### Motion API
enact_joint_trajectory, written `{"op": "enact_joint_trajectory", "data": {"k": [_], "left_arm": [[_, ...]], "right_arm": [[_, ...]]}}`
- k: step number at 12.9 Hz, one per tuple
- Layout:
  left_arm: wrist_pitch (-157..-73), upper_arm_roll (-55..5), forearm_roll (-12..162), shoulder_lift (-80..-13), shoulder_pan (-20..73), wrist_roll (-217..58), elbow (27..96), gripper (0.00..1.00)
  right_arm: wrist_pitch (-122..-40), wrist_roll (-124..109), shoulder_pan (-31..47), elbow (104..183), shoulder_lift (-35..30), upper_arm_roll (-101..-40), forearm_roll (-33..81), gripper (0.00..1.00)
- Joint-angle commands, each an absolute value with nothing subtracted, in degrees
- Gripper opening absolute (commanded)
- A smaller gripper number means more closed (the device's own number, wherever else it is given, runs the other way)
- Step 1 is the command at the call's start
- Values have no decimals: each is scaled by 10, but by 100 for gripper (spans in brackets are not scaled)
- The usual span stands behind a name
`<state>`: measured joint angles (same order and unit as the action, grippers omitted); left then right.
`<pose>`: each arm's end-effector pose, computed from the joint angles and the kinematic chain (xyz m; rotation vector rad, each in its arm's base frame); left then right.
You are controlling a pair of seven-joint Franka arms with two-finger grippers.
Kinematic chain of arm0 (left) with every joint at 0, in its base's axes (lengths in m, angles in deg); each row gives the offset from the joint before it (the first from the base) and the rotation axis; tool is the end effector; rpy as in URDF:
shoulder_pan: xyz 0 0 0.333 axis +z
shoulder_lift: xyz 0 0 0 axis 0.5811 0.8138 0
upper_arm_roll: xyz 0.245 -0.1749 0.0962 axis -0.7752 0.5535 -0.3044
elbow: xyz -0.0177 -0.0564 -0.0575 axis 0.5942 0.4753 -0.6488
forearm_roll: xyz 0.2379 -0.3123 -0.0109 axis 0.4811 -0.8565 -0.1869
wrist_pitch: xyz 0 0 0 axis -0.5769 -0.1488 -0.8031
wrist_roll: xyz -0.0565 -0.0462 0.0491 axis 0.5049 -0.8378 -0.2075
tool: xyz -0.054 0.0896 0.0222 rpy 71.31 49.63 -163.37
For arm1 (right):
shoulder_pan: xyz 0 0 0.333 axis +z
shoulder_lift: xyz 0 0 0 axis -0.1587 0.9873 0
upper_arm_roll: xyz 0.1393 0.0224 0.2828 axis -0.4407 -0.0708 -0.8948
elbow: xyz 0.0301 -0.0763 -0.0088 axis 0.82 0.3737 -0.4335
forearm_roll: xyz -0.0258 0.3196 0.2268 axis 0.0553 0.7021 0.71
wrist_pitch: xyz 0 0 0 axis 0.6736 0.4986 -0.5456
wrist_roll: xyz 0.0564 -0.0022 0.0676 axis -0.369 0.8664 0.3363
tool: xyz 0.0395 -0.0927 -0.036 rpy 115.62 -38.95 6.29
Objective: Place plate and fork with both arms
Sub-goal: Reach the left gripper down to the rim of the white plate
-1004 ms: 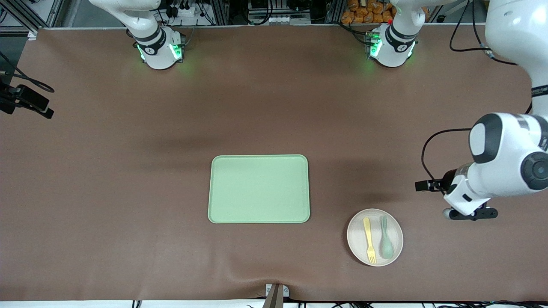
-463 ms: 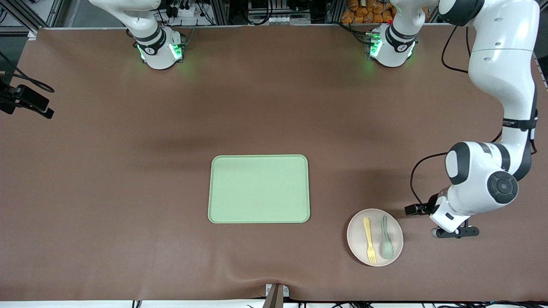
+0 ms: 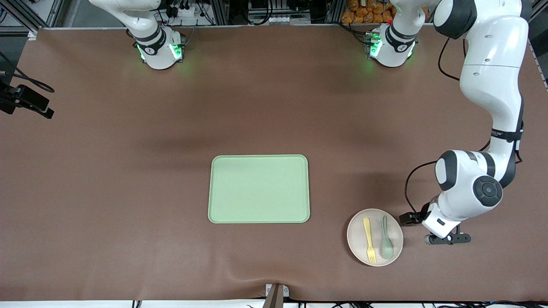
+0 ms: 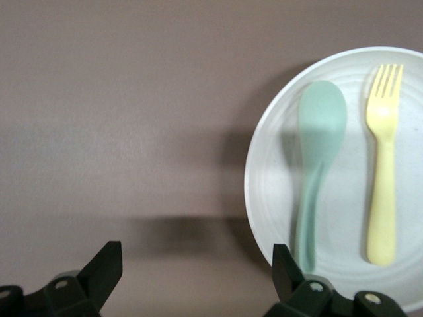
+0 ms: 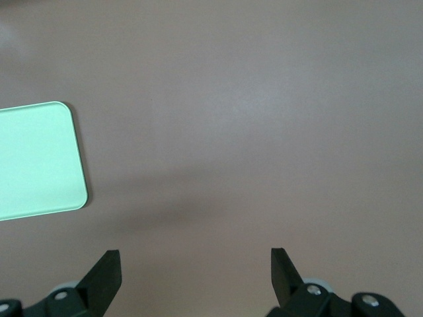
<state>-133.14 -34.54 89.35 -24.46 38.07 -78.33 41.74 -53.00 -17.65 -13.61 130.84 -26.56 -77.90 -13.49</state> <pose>0.7456 -0.0508 0.2273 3.0845 0.0357 0.2195 0.5492 -0.0278 0.6534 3.1224 -0.2110 0.0349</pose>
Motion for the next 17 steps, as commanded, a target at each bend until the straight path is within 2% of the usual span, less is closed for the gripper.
{"op": "enact_joint_trajectory", "data": {"k": [1,11,12,13,14,17], "left_arm": [[-1362,-352,912,-217,369,-782,397,100],[-1412,-352,913,-182,358,-776,381,100],[-1412,-352,912,-183,355,-773,382,78],[-1412,-352,912,-184,355,-752,382,30],[-1411,-352,912,-184,355,-739,383,0],[-1411,-352,913,-186,355,-738,383,0]], "right_arm": [[-526,-168,-150,1302,-264,-788,-131,100],[-526,-168,-150,1302,-264,-788,-131,100],[-527,-168,-149,1302,-264,-788,-131,100],[-526,-168,-149,1302,-264,-788,-131,100],[-526,-168,-150,1302,-264,-788,-131,100],[-527,-168,-149,1302,-264,-788,-131,100]]}}
